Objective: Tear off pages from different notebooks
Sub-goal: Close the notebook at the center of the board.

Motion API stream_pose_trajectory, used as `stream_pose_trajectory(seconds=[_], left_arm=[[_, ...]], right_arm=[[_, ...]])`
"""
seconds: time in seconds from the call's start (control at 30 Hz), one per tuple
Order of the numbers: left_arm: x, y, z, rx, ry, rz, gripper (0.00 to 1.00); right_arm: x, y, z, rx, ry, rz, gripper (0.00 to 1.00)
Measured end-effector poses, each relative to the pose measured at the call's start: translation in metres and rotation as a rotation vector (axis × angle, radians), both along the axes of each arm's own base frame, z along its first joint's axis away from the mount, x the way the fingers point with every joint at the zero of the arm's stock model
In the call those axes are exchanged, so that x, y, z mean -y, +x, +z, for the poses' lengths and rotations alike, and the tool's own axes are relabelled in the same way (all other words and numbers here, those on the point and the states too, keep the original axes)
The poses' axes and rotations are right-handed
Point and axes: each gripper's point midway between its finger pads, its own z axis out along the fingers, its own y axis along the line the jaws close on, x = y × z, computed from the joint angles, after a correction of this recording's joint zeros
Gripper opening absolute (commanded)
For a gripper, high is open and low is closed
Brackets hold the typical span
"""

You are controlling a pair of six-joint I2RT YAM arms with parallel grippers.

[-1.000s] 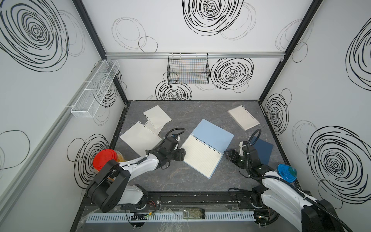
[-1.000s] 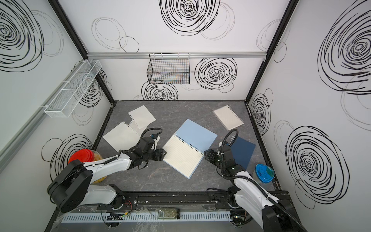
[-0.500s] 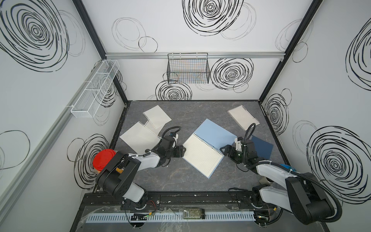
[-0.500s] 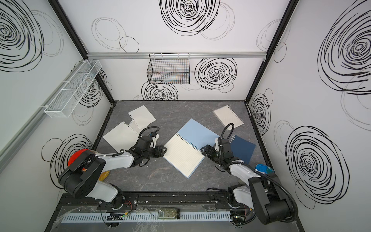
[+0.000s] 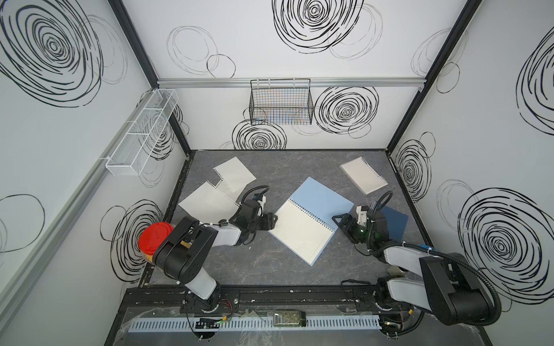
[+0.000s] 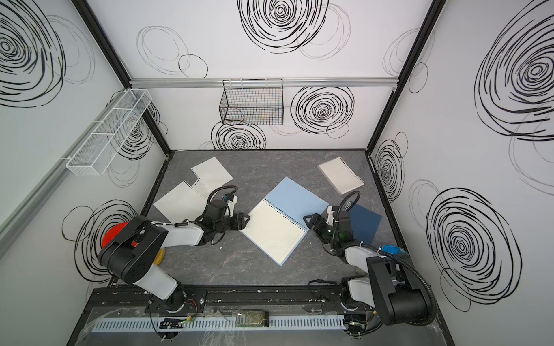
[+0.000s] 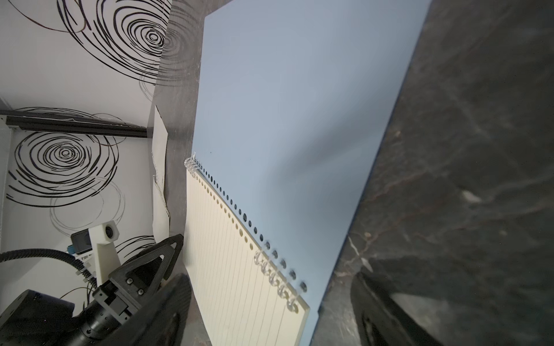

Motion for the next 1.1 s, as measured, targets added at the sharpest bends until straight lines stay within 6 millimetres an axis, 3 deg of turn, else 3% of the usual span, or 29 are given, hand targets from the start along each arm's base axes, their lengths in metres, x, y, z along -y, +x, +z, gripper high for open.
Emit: stream_pose_trajectory(seconds=[0.7, 1.1], left_arm=[[0.017, 0.009, -0.004, 0.013, 0.023, -0.039, 0.62], [0.027, 0.018, -0.004, 0.024, 0.032, -0.054, 0.6]], right_arm=[[-0.01, 0.01, 0.006, 0.021, 0.177, 0.025, 0.86], [-0.016, 0.017, 0.033, 0.127, 0.235, 0.061, 0.86]])
